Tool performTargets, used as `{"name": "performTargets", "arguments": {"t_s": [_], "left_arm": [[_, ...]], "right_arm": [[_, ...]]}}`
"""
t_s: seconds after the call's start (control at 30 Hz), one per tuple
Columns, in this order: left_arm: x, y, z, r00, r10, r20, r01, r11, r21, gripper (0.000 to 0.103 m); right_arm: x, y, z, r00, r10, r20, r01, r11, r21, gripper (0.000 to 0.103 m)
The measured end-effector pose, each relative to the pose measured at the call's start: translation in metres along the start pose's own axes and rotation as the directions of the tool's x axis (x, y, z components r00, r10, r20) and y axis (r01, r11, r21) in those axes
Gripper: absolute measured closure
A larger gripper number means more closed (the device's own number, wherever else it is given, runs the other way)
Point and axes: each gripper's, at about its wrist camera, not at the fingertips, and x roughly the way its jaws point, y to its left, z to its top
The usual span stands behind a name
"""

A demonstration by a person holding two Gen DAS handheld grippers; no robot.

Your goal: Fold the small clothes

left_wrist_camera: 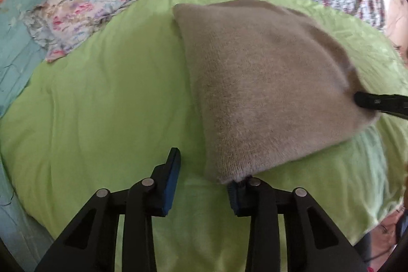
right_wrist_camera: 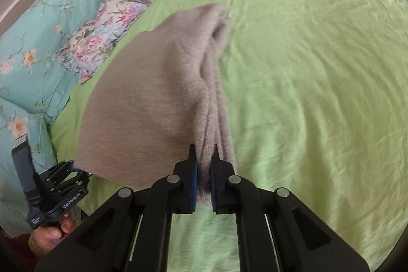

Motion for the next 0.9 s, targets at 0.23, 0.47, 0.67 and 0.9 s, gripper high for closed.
{"name": "performTargets", "arguments": {"t_s": [0.23, 0.47, 0.67, 0.9], "left_arm": [[-0.057, 0.038, 0.000, 0.966, -0.244, 0.082, 0.247, 0.969, -0.017, 0.070], [-0.071, 0.043, 0.033, 0.891, -0.419, 0.173, 0.425, 0.905, -0.001, 0.070], [-0.017, 0.018, 0.034, 0.883, -0.469, 0.015, 0.469, 0.883, 0.012, 0.070], [0.003, 0.013, 0.024, 0.907, -0.421, -0.004, 0.421, 0.907, -0.031, 0.072]], "right_arm": [[-0.026, -0.004, 0.002, 0.999, 0.024, 0.043, -0.026, 0.999, 0.045, 0.083], [-0.043, 0.043, 0.005, 0.984, 0.166, 0.068, -0.163, 0.985, -0.048, 0.083], [0.003, 0.039, -0.009, 0.996, 0.067, -0.061, -0.069, 0.997, -0.029, 0.084], [0.009, 0.018, -0.010, 0.999, 0.007, -0.037, -0.008, 1.000, -0.026, 0.103]]}}
